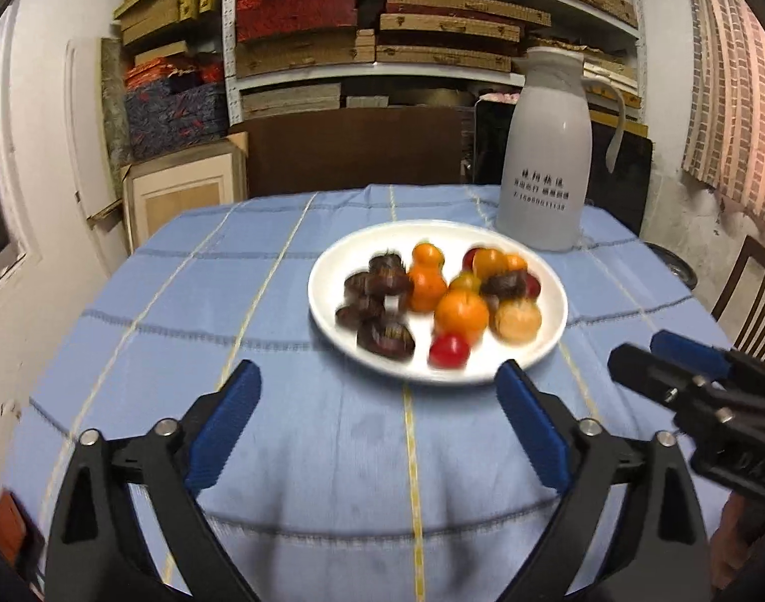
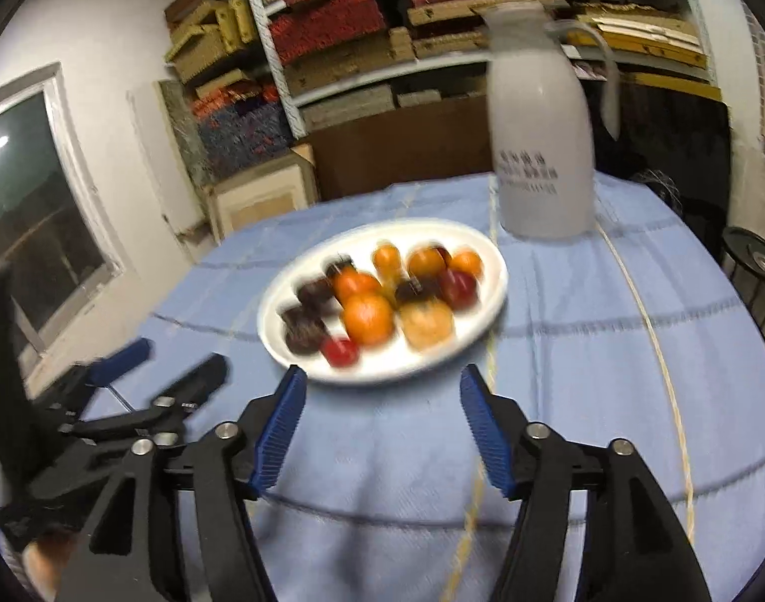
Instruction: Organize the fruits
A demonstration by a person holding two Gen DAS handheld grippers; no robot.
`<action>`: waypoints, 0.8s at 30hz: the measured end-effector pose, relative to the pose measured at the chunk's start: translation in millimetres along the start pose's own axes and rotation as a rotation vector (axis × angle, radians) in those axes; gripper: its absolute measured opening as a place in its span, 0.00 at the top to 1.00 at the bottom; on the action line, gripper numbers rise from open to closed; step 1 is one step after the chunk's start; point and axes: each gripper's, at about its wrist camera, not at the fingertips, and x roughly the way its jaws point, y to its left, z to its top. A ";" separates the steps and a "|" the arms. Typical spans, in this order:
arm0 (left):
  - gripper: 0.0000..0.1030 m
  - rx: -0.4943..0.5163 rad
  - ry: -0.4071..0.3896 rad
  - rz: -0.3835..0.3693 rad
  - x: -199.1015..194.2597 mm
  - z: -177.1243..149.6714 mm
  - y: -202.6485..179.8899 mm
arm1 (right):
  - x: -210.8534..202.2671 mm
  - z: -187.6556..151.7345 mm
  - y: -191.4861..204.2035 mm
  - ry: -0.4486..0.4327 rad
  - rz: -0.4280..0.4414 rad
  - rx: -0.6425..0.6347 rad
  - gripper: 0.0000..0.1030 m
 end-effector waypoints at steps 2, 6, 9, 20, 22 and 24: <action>0.08 0.001 0.007 0.019 3.9 -17.6 -0.6 | 10.5 -20.7 -8.4 0.021 -0.049 0.001 0.33; 0.07 0.029 0.042 0.050 15.2 -26.9 -1.6 | 22.5 -31.9 -9.0 0.081 -0.060 -0.013 0.24; 0.05 0.030 0.043 0.056 16.9 -27.7 -0.2 | 16.2 -31.4 -2.9 0.044 -0.088 -0.040 0.09; 0.05 -0.008 0.026 0.014 8.8 -23.0 2.4 | 17.9 -31.5 -7.6 0.054 -0.128 -0.016 0.04; 0.05 -0.011 0.025 0.017 7.6 -22.4 2.7 | 18.7 -33.1 -6.7 0.063 -0.134 -0.014 0.04; 0.05 -0.014 0.036 0.013 8.8 -22.0 3.3 | 19.6 -32.9 -6.9 0.069 -0.129 -0.007 0.04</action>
